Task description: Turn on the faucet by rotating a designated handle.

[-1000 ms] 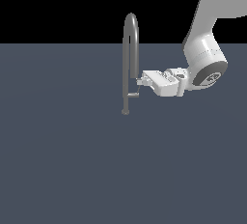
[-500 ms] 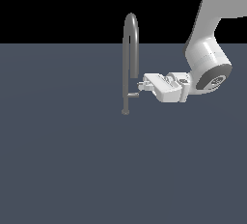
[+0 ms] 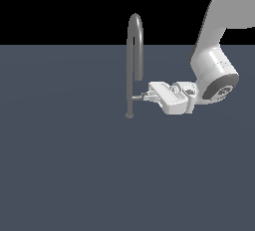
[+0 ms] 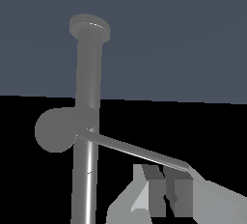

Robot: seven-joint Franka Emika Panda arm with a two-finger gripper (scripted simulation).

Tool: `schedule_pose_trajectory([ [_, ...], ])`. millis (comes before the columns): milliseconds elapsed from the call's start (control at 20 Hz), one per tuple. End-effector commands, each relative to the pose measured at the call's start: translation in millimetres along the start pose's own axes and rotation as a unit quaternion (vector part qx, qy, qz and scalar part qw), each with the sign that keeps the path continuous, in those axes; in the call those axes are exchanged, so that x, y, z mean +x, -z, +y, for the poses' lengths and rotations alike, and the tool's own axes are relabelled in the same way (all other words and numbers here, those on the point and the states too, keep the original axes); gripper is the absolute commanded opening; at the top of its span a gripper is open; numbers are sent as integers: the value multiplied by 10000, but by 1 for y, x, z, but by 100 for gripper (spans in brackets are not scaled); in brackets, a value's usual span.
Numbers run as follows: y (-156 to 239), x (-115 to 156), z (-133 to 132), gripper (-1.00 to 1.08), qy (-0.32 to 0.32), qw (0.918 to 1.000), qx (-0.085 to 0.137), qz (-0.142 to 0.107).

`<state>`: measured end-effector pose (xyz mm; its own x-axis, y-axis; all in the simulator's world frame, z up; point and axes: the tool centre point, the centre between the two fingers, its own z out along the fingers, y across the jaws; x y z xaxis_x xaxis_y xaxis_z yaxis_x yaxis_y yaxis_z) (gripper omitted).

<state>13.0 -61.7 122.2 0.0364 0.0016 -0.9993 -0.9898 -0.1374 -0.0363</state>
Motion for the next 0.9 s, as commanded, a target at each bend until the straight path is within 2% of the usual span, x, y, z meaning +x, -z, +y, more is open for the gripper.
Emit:
schedule_pose_trajectory([
  [0,0,21,5,-100,-91,10000,19,-7],
  [250,0,51,12,-100,-172,9998,31,-16],
  [300,0,51,12,-100,-172,9998,31,-16],
  [350,0,26,1,-100,15,10000,-9,-15],
  [850,0,65,-4,-100,-120,9999,20,-16],
])
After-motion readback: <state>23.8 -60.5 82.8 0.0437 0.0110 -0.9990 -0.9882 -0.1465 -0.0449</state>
